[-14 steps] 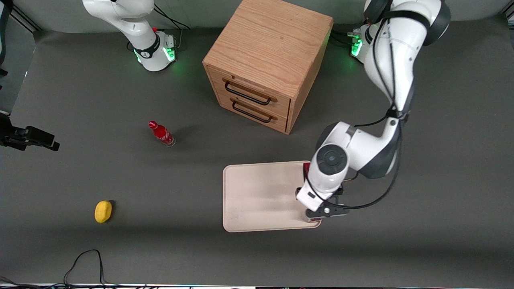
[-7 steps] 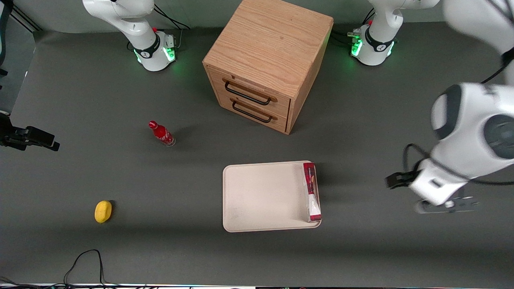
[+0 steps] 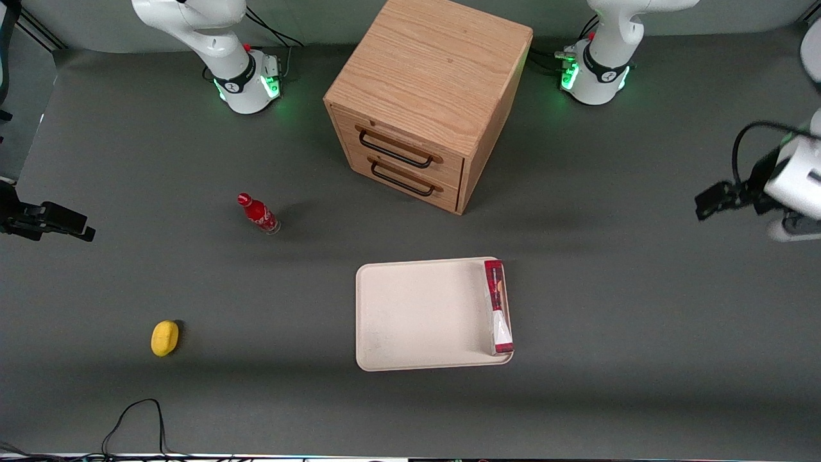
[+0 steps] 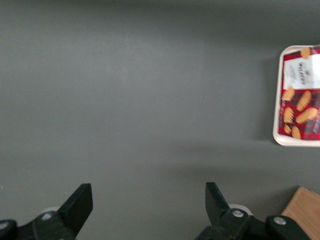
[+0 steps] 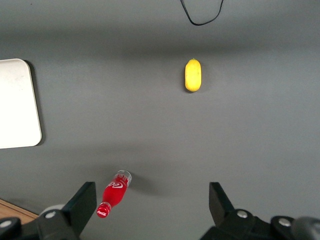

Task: Place red cookie box on tray

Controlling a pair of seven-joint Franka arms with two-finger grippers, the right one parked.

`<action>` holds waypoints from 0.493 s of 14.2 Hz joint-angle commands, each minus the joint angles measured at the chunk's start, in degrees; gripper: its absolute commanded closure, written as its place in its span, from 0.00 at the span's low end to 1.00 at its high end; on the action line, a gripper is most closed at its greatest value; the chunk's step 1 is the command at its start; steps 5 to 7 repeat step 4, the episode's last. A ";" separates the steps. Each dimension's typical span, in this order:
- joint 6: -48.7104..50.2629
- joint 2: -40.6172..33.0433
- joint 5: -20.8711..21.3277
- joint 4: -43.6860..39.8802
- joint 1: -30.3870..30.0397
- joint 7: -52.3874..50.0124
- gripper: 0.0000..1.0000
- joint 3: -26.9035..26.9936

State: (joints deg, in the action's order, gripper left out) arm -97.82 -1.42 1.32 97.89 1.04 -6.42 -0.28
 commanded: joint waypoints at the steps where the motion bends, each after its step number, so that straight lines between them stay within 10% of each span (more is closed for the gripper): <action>1: 1.92 -7.53 -2.02 6.00 -1.48 3.68 0.00 -0.43; 7: 3.16 -8.07 -2.02 5.82 -1.66 4.57 0.00 -0.43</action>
